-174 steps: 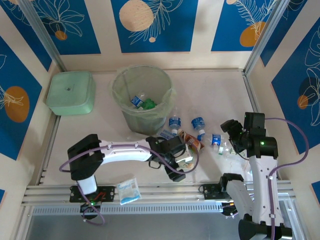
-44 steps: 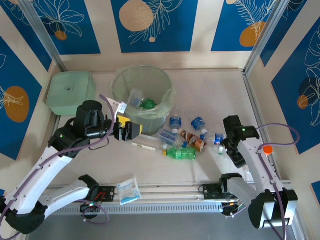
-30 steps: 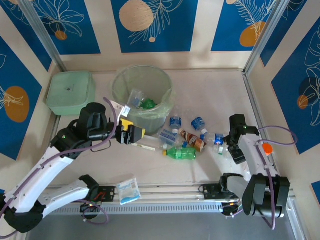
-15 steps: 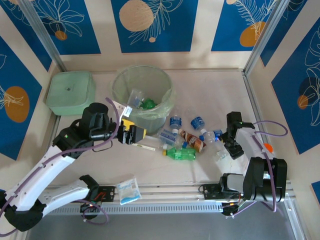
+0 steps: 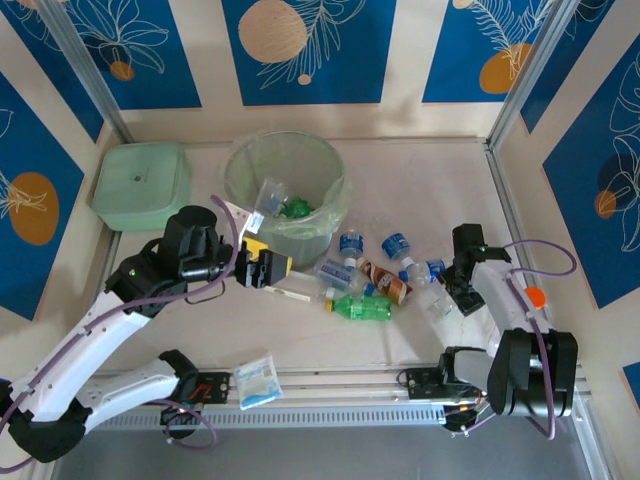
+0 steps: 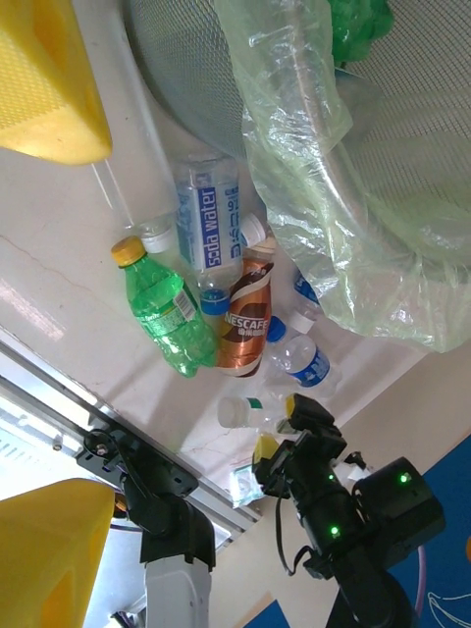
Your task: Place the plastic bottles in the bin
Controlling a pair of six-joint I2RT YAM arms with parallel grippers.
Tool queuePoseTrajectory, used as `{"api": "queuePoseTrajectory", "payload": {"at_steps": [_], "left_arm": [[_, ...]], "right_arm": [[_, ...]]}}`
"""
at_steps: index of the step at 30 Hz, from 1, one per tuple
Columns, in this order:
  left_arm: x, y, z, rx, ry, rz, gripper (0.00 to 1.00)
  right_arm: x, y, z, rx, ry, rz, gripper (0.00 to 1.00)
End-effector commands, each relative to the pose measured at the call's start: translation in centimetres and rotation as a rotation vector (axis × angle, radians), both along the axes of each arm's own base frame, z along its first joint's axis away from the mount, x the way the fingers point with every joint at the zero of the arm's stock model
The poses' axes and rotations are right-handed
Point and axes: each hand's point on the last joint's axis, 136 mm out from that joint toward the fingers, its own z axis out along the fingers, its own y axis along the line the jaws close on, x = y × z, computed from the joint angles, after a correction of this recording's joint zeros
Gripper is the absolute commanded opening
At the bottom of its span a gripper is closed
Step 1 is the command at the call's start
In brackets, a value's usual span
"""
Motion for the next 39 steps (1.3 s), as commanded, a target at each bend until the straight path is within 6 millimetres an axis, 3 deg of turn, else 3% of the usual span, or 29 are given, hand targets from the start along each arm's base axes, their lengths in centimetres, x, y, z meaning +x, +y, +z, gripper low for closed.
{"api": "queuePoseTrajectory", "payload": {"at_steps": [1, 6, 11, 20, 24, 27, 34, 39], "left_arm": [[0.3, 0.1, 0.5, 0.003, -0.019, 0.021, 0.83], [0.7, 0.7, -0.1, 0.025, -0.018, 0.056, 0.84], [0.6, 1.1, -0.9, 0.042, -0.004, 0.072, 0.84], [0.7, 3.0, -1.5, 0.093, -0.019, 0.149, 0.84], [0.6, 3.7, -2.0, 0.108, -0.017, 0.174, 0.83], [0.7, 3.9, -2.4, 0.114, -0.013, 0.188, 0.83], [0.5, 4.5, -2.6, 0.130, -0.014, 0.205, 0.82], [0.5, 5.0, -2.6, 0.144, -0.025, 0.216, 0.82]], "right_arm": [[-0.2, 0.6, 2.3, 0.008, -0.039, 0.025, 0.64], [-0.2, 1.9, 5.7, 0.022, -0.130, 0.073, 0.61], [1.4, 4.3, 11.1, 0.029, -0.258, 0.191, 0.59], [7.4, 11.1, 26.2, 0.031, -0.630, 0.507, 0.58], [9.3, 16.1, 32.5, 0.081, -0.816, 0.695, 0.59], [10.3, 19.8, 35.9, 0.105, -0.916, 0.817, 0.59], [12.4, 27.6, 39.9, 0.134, -1.054, 1.045, 0.59], [13.9, 32.4, 39.8, 0.154, -1.058, 1.155, 0.60]]}}
